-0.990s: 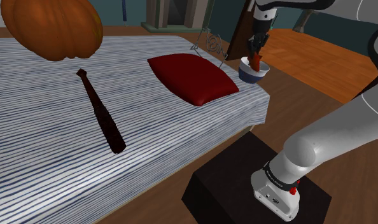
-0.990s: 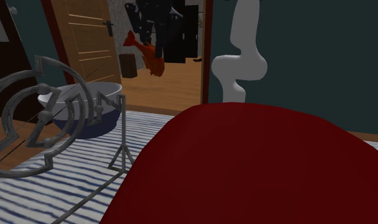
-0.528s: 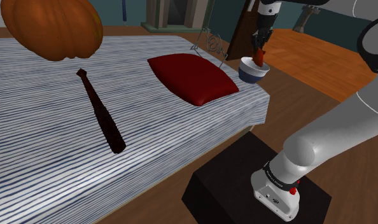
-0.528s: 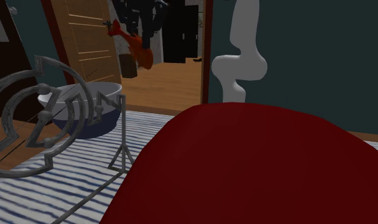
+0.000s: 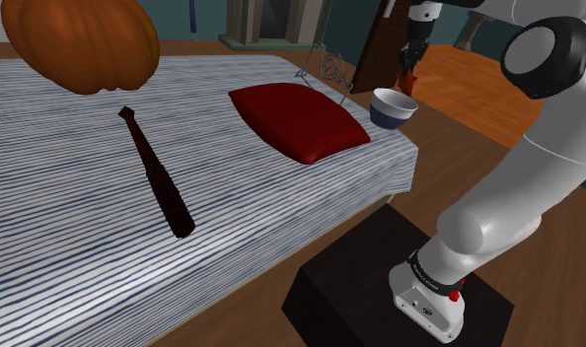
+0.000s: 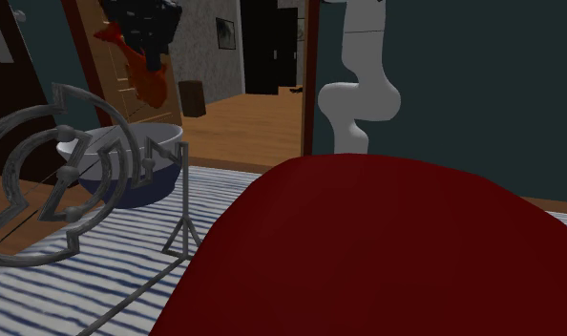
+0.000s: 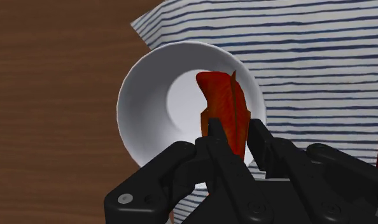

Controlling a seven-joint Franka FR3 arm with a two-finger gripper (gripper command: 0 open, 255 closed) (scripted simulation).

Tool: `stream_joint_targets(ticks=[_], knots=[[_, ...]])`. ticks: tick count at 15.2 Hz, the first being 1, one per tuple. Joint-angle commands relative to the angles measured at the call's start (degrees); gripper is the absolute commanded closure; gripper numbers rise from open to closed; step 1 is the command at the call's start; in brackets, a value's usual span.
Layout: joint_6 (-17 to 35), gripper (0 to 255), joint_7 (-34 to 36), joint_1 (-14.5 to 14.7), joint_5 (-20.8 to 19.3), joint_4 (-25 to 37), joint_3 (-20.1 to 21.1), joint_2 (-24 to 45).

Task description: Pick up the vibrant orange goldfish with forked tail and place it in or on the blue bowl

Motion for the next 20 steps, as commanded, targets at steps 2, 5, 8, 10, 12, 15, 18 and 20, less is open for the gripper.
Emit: stream_joint_targets(ticks=[2, 5, 8, 10, 12, 15, 18, 20], knots=[[-1.6, 255, -3.8, -2.1, 1.4, 8.4, -1.4, 6.1], [0.9, 255, -3.2, -2.0, 1.2, 5.1, -1.3, 5.3], [3.3, 255, -2.6, -2.0, 1.1, 2.0, -1.3, 4.7], [4.9, 255, -2.2, -1.9, 1.0, 0.1, -1.3, 4.4], [6.5, 255, -1.9, -1.9, 0.9, -1.8, -1.3, 4.2], [8.8, 255, -1.3, -1.9, 0.8, -4.4, -1.3, 3.9], [9.9, 255, -1.1, -1.9, 0.7, -5.5, -1.3, 3.9], [9.9, 255, -1.1, -1.9, 0.7, -5.5, -1.3, 3.9]])
